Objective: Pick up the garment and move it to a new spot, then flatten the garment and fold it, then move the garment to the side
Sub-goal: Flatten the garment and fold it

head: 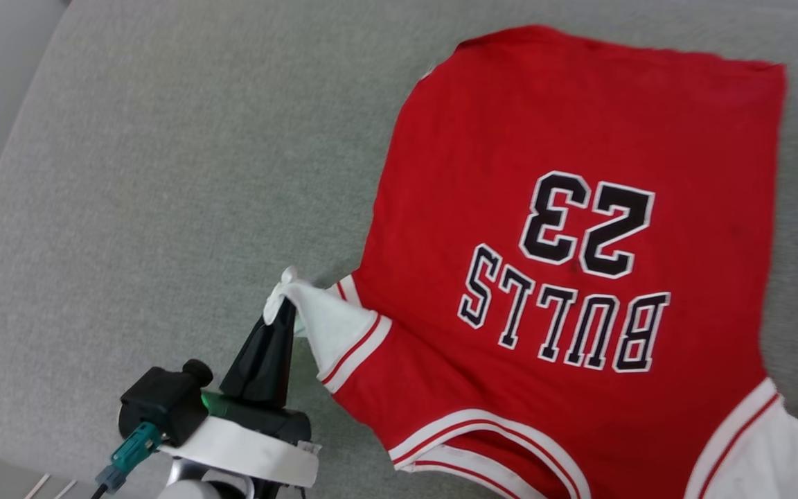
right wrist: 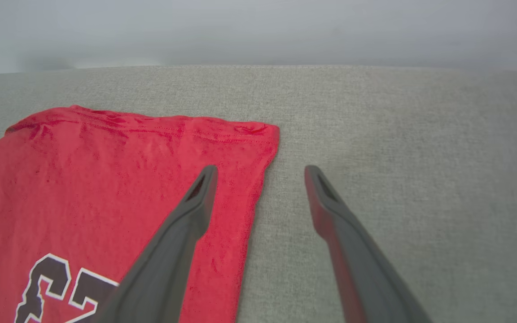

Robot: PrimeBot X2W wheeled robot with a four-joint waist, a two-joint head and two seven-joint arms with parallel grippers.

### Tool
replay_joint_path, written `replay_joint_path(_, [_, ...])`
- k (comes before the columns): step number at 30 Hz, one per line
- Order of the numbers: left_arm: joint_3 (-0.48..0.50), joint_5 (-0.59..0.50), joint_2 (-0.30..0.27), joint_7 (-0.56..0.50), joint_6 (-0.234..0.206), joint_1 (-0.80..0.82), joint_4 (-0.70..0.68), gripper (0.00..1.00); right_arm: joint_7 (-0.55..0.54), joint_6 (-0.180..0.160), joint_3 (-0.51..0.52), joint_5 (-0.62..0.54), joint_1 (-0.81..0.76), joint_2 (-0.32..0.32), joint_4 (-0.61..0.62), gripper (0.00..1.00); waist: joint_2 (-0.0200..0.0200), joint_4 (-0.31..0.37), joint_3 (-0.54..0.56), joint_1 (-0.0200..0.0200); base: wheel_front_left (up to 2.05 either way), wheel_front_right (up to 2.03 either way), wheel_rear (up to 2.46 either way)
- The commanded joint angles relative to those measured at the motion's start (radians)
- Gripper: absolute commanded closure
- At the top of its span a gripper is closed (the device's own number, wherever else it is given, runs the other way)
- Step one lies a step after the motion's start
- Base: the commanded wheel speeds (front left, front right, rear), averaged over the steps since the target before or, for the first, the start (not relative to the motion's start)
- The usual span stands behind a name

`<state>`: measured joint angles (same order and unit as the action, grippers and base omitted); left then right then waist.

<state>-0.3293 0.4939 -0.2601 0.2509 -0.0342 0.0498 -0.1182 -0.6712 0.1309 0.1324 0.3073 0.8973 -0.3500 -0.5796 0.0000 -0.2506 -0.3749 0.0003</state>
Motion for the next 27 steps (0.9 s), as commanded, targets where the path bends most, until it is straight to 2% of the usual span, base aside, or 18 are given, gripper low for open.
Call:
replay_joint_path(1, [-0.006,-0.005,0.017,0.009,0.013,0.033,0.003,1.00,-0.030,0.000,0.007,-0.024,0.064,-0.020,-0.028,0.00,0.0000,-0.080,-0.090,-0.0003,0.00,0.00,0.00])
replay_joint_path(5, [-0.011,-0.014,0.042,0.013,0.040,0.068,0.015,1.00,-0.091,0.000,0.027,-0.068,0.148,-0.034,-0.087,0.00,0.0000,-0.122,-0.144,-0.0003,0.00,0.00,0.00])
replay_joint_path(10, [-0.011,-0.026,0.072,0.015,0.071,0.097,0.034,1.00,-0.131,0.000,0.047,-0.098,0.180,-0.025,-0.150,0.00,0.0000,-0.150,-0.189,-0.0003,0.00,0.00,0.00])
replay_joint_path(18, [0.013,-0.047,0.103,0.016,0.104,0.109,0.050,1.00,-0.271,0.000,0.072,-0.093,0.100,0.018,-0.282,0.00,0.0000,-0.158,-0.207,-0.0003,0.00,0.00,0.00])
replay_joint_path(21, [0.018,-0.056,0.110,0.016,0.113,0.109,0.057,1.00,-0.320,0.000,0.083,-0.105,0.094,0.021,-0.297,1.00,0.0000,-0.160,-0.196,-0.0003,0.00,0.00,0.00])
replay_joint_path(24, [0.024,-0.061,0.114,0.016,0.121,0.101,0.066,1.00,-0.314,0.000,0.071,-0.114,0.115,0.021,-0.262,1.00,0.0000,-0.156,-0.176,-0.0003,0.00,0.00,0.00])
replay_joint_path(27, [0.029,-0.065,0.115,0.016,0.123,0.081,0.086,1.00,-0.295,0.000,0.048,-0.105,0.131,-0.012,-0.210,1.00,0.0000,-0.147,-0.123,-0.0003,0.00,0.00,0.00])
